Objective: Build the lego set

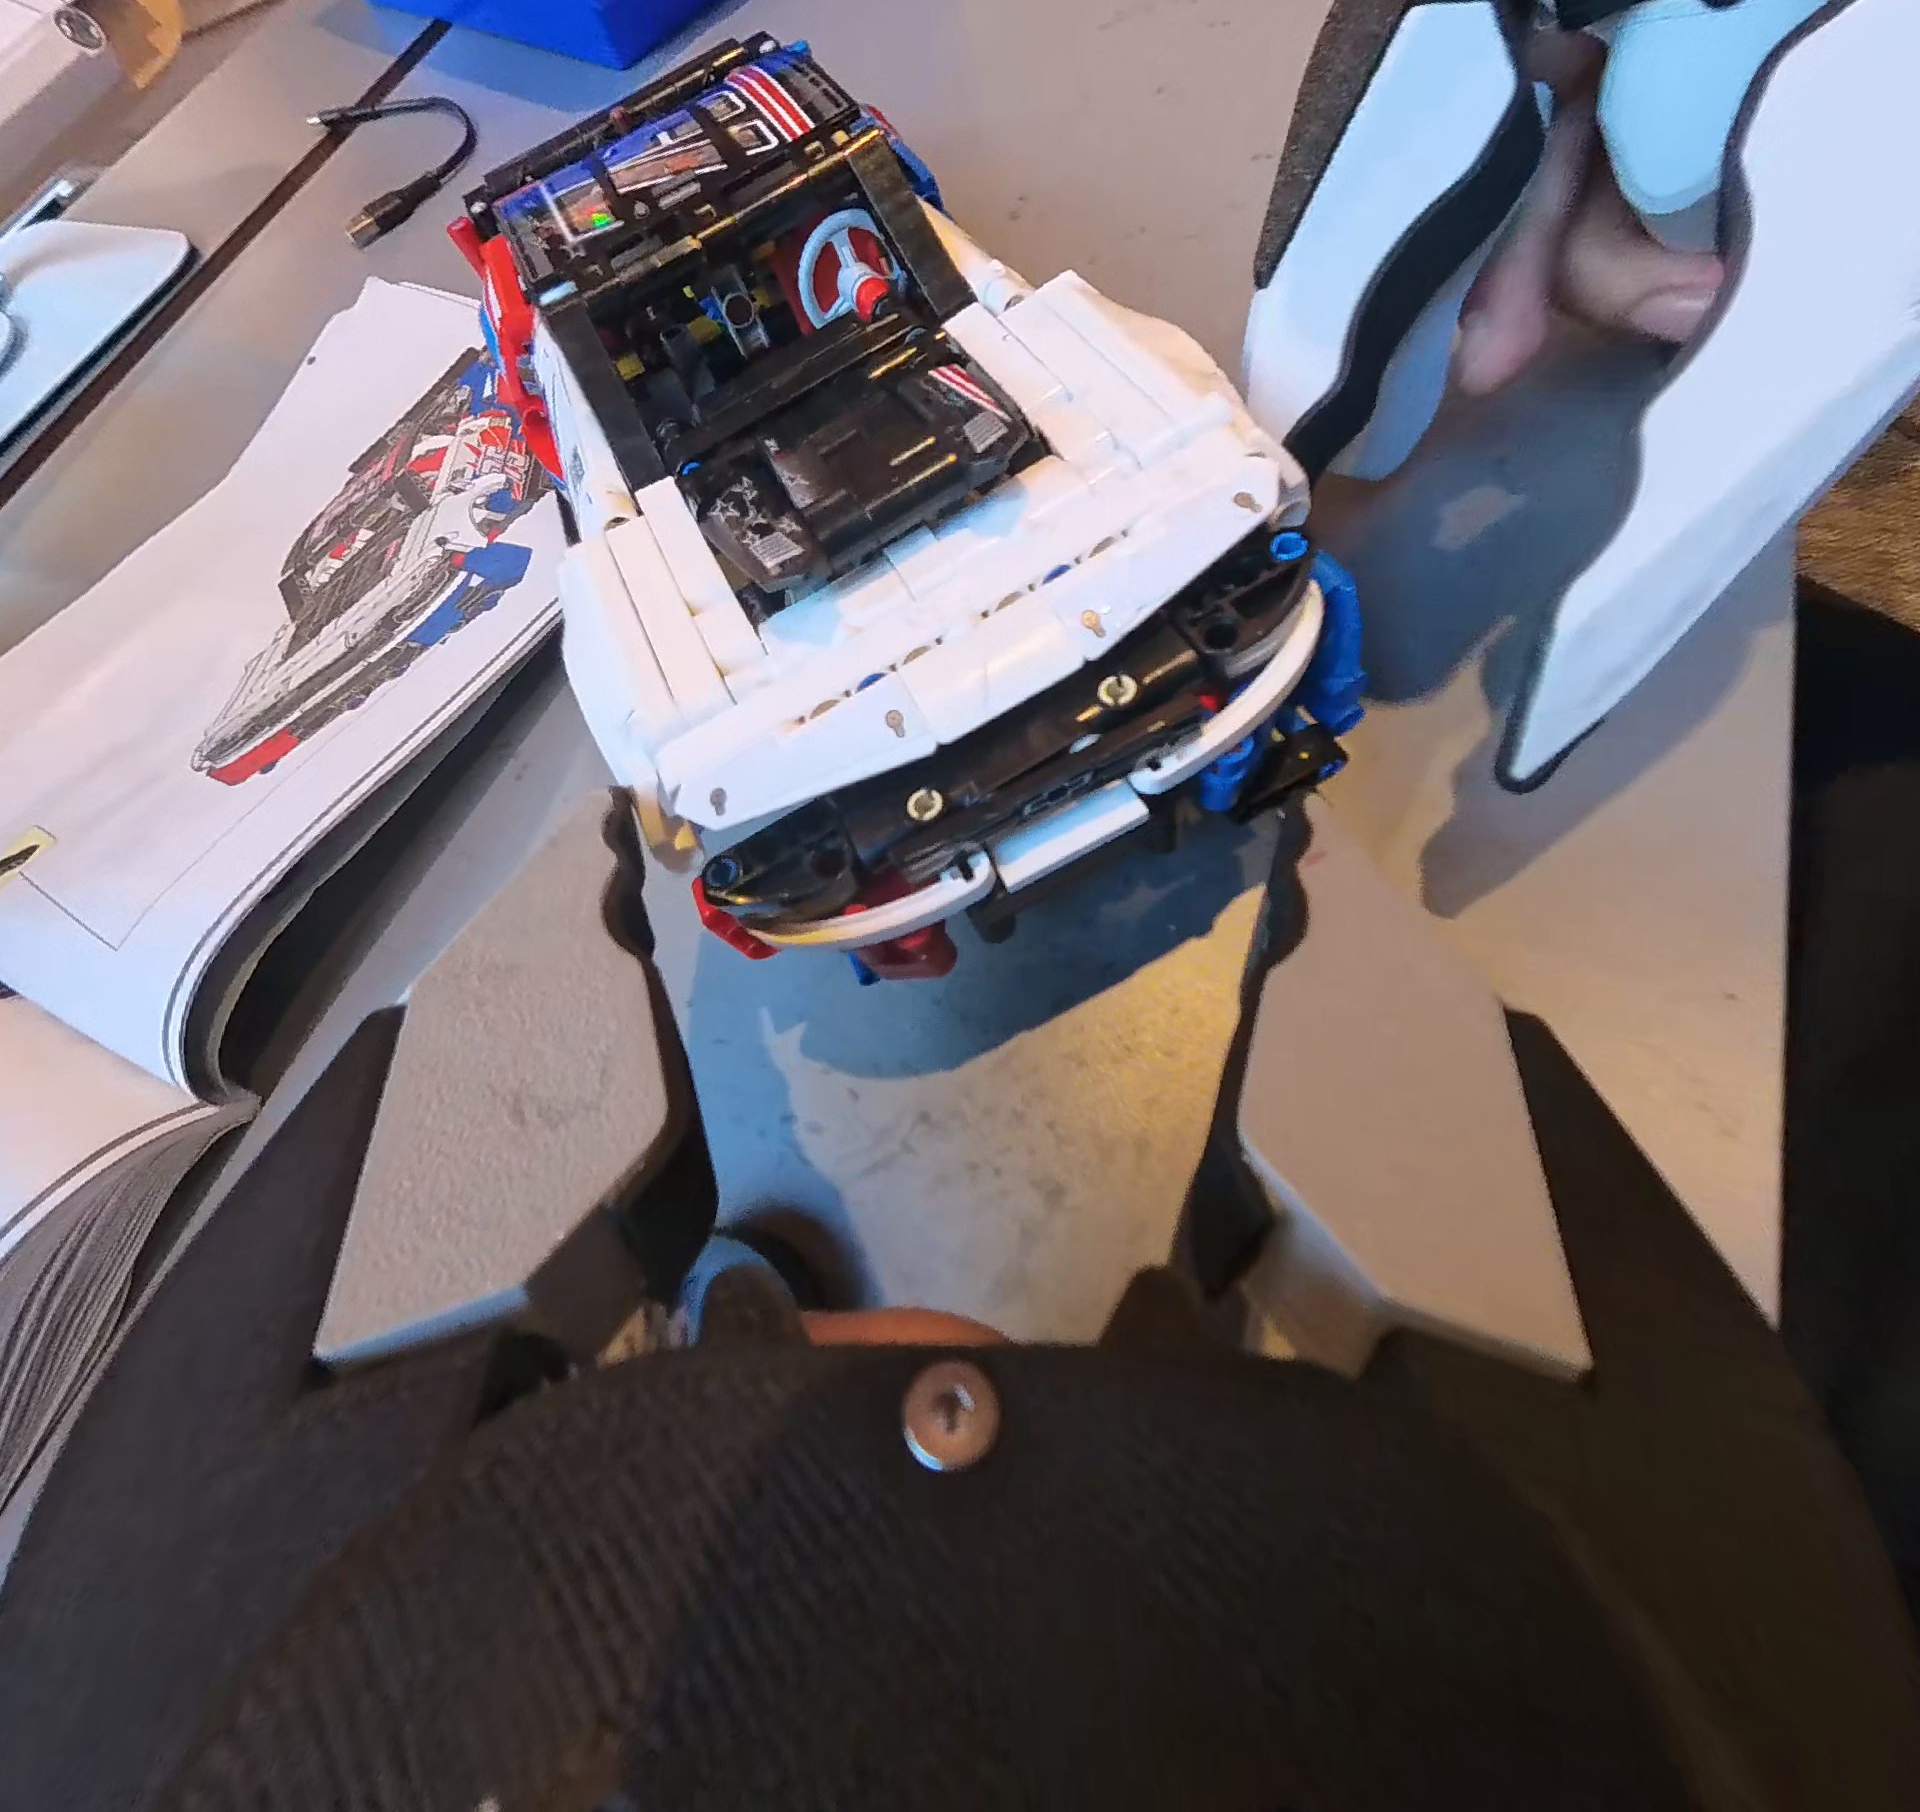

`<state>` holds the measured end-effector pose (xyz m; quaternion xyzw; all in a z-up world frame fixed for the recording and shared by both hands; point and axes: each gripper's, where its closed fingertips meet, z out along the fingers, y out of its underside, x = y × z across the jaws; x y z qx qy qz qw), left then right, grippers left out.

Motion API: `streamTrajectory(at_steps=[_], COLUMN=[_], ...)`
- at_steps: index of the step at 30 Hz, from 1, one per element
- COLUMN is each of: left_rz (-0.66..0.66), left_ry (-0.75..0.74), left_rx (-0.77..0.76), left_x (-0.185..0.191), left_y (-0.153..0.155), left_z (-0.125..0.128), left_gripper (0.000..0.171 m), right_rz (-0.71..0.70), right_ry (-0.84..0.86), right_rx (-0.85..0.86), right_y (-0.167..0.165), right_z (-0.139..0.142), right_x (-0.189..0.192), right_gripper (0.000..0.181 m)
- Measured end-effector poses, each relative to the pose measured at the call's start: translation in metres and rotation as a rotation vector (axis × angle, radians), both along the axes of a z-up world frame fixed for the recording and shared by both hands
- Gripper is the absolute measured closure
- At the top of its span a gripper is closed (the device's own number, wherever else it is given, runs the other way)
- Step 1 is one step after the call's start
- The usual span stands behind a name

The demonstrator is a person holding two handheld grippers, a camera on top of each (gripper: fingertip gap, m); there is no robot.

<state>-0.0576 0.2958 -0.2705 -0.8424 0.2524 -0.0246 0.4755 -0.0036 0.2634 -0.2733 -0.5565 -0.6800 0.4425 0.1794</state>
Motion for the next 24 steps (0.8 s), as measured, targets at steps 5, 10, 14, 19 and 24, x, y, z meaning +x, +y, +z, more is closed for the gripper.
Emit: streamTrajectory(at_steps=[5, 10, 14, 19, 24], left_rz=[-0.027, -0.029, -0.032, -0.021, -0.02], left_ry=[0.0, 0.0, -0.015, 0.004, -0.005], left_rx=[-0.001, -0.002, -0.006, -0.005, -0.012], left_x=[-0.0023, -0.0027, -0.004, -0.0033, -0.0025], left_y=[-0.0008, -0.0011, -0.0021, -0.0006, -0.0002], left_z=[0.0, 0.0001, 0.0005, -0.0004, -0.0008], left_gripper=[0.059, 0.059, 0.062, 0.058, 0.057], right_rz=[0.037, 0.043, 0.053, 0.07, 0.071], right_ry=[-0.01, -0.009, -0.011, -0.005, -0.005], right_rx=[-0.017, 0.005, -0.009, 0.02, 0.043], right_y=[-0.001, -0.0007, -0.0013, -0.002, -0.001], right_z=[-0.0009, -0.0021, -0.0017, -0.0024, -0.004], right_x=[0.0005, -0.0011, -0.0007, -0.0021, -0.0025], right_gripper=[0.13, 0.132, 0.131, 0.13, 0.133])
